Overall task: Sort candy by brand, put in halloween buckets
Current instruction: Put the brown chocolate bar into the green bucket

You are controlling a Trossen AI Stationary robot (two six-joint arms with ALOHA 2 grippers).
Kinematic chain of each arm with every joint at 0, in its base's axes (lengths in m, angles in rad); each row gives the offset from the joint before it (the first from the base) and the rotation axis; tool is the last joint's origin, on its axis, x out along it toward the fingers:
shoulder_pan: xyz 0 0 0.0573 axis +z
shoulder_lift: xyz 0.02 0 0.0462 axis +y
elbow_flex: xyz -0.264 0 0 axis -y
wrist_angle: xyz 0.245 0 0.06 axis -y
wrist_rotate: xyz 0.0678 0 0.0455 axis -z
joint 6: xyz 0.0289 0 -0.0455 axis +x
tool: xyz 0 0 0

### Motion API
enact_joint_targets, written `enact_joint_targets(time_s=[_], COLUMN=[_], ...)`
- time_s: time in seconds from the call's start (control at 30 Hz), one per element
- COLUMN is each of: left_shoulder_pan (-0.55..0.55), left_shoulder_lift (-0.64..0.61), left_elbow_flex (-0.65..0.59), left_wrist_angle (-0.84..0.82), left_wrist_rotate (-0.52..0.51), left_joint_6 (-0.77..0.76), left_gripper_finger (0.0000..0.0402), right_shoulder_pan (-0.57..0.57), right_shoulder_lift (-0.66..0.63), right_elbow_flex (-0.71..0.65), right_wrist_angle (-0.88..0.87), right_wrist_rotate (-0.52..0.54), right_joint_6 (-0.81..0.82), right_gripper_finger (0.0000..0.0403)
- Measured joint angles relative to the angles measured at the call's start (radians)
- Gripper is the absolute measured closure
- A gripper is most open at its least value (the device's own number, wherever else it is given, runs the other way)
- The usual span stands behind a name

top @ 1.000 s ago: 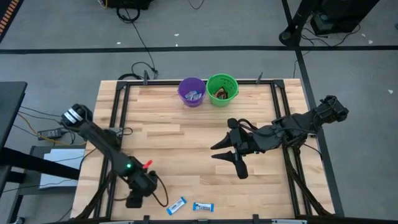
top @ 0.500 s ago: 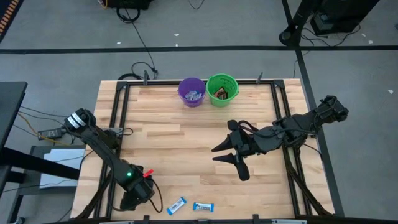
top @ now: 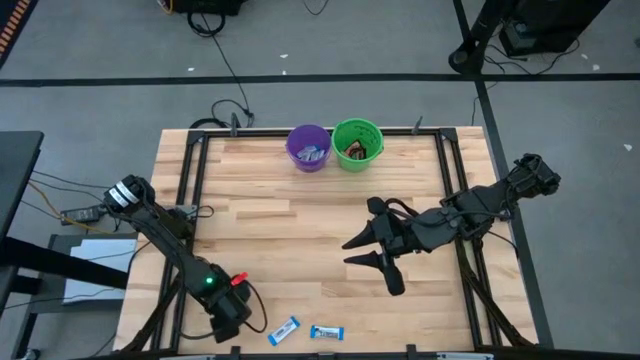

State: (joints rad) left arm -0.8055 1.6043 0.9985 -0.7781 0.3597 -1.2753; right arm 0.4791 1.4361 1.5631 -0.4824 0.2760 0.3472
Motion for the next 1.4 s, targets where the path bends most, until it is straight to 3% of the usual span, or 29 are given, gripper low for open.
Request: enact_joint_targets(time_s=[0.17, 0.37, 0.53, 0.73, 0.97, 1.2, 1.4], left_shoulder_pan=[0.000, 0.000, -0.009, -0.034, -0.067, -0.067, -0.067], left_shoulder_lift=[0.000, 0.000, 0.000, 0.000, 0.000, 0.000, 0.000], left_elbow_flex=[0.000, 0.000, 0.000, 0.000, -0.017, -0.070, -0.103], left_wrist_angle=[0.065, 0.011, -0.040, -0.036, -0.008, 0.134, 0.135], left_wrist_rotate=[-0.085, -0.138, -0.067, -0.062, -0.114, -0.211, -0.210], left_joint_6=[-0.202, -0.434, -0.497, -0.626, -0.741, -0.782, -0.795], left_gripper_finger=[0.0199, 0.0154, 0.0151, 0.0151, 0.0151, 0.0151, 0.0151], right_shoulder_pan=[0.015, 0.032, 0.038, 0.038, 0.038, 0.038, 0.038], right_shoulder_lift=[0.000, 0.000, 0.000, 0.000, 0.000, 0.000, 0.000], right_elbow_flex=[0.000, 0.000, 0.000, 0.000, 0.000, 0.000, 0.000], right_wrist_angle=[0.000, 0.000, 0.000, 0.000, 0.000, 0.001, 0.002], right_wrist_rotate=[0.003, 0.022, 0.022, 0.039, 0.046, 0.048, 0.048], right_joint_6=[-0.007, -0.010, -0.010, -0.007, -0.009, -0.010, -0.010], right_gripper_finger=[0.0264, 0.0264, 0.0264, 0.0264, 0.0264, 0.0264, 0.0264])
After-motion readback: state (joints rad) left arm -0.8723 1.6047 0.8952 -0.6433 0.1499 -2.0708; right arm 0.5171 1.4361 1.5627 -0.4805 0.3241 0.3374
